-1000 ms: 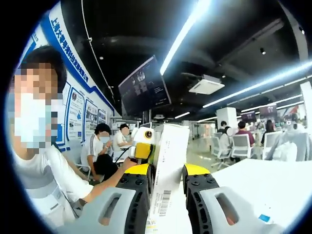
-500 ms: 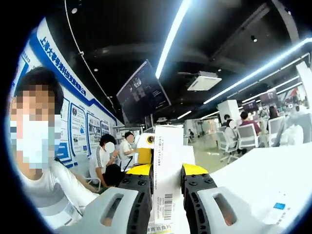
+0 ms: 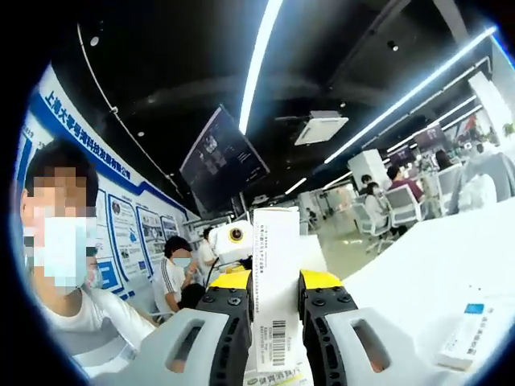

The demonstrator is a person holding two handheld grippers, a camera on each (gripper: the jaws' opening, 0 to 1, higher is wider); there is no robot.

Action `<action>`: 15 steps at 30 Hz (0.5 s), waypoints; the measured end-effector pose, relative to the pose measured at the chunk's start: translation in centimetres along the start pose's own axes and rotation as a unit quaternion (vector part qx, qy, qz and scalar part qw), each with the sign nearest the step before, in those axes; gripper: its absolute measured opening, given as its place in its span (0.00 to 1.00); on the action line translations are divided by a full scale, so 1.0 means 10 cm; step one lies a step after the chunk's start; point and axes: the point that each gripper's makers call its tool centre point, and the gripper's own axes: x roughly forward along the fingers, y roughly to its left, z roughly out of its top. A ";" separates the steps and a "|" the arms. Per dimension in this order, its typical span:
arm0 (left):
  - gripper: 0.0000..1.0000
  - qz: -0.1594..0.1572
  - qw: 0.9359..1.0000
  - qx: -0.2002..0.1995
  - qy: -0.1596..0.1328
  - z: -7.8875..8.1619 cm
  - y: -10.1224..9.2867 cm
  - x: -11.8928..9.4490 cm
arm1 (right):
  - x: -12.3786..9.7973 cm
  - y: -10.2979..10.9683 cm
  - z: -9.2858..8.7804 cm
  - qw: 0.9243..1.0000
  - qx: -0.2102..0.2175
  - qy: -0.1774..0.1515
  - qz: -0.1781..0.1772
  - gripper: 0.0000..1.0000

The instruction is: Arrange the small medicine boxes into an aligned row inside the storage area until every box is upright, visible, and separated from the surrounding clutter.

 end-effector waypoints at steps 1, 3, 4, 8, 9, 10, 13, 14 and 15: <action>0.27 0.007 1.000 0.013 0.009 -0.03 0.02 -0.01 | -0.02 -0.03 0.01 1.000 0.007 0.000 -0.009 0.20; 0.28 0.015 1.000 0.022 0.014 -0.04 0.07 -0.04 | -0.10 -0.09 0.06 0.999 0.026 -0.001 -0.025 0.20; 0.29 0.017 0.999 0.025 0.021 -0.06 0.08 -0.06 | -0.12 -0.11 0.07 0.999 0.034 -0.001 -0.030 0.20; 0.33 0.047 0.996 0.043 0.063 -0.19 0.22 -0.16 | -0.22 -0.14 0.04 0.998 0.044 0.008 -0.050 0.20; 0.35 0.052 0.995 0.048 0.070 -0.22 0.25 -0.19 | -0.26 -0.15 0.03 0.997 0.048 0.012 -0.054 0.20; 0.35 0.053 0.995 0.049 0.073 -0.23 0.26 -0.20 | -0.28 -0.16 0.02 0.997 0.052 0.015 -0.057 0.20; 0.39 0.055 0.994 0.047 0.082 -0.26 0.27 -0.25 | -0.38 -0.20 0.01 0.995 0.068 0.022 -0.068 0.20; 0.40 0.055 0.993 0.051 0.086 -0.27 0.27 -0.26 | -0.42 -0.19 -0.04 0.994 0.071 0.029 -0.074 0.20; 0.42 0.052 0.993 0.054 0.087 -0.27 0.25 -0.25 | -0.44 -0.18 -0.08 0.994 0.071 0.037 -0.079 0.20</action>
